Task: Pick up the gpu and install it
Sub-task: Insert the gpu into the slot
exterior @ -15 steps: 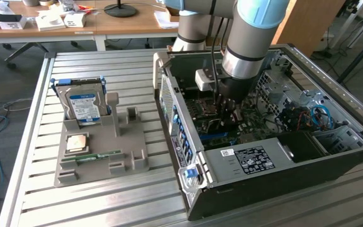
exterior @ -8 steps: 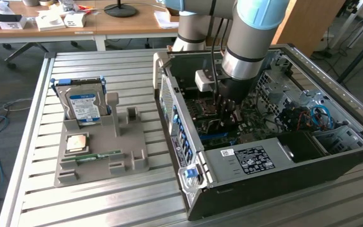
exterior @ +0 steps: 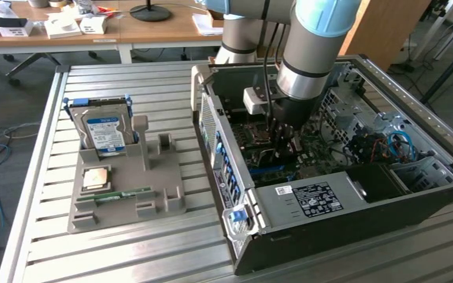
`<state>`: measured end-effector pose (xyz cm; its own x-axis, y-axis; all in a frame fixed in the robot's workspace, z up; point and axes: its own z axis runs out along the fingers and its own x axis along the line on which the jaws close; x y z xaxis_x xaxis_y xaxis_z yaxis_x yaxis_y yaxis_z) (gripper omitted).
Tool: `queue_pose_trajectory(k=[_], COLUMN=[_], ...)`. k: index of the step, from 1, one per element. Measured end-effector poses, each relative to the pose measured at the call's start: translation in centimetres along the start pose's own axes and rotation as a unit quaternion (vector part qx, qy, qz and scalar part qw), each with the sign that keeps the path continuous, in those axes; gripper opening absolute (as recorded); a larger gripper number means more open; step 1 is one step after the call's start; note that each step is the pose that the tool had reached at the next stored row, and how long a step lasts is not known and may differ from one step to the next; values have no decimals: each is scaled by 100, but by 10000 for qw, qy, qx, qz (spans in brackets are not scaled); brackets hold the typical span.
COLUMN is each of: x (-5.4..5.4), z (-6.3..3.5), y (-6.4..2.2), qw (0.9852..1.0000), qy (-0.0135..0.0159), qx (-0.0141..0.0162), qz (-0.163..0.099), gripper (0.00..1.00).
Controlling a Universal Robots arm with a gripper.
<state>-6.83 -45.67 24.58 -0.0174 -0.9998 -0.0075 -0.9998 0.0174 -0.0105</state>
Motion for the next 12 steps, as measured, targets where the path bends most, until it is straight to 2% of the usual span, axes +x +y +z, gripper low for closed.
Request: queue_pose_trajectory(k=[12], x=[0], z=[0], y=[0], qw=[10000], qy=[0], qx=[0], qz=[0], gripper=[28])
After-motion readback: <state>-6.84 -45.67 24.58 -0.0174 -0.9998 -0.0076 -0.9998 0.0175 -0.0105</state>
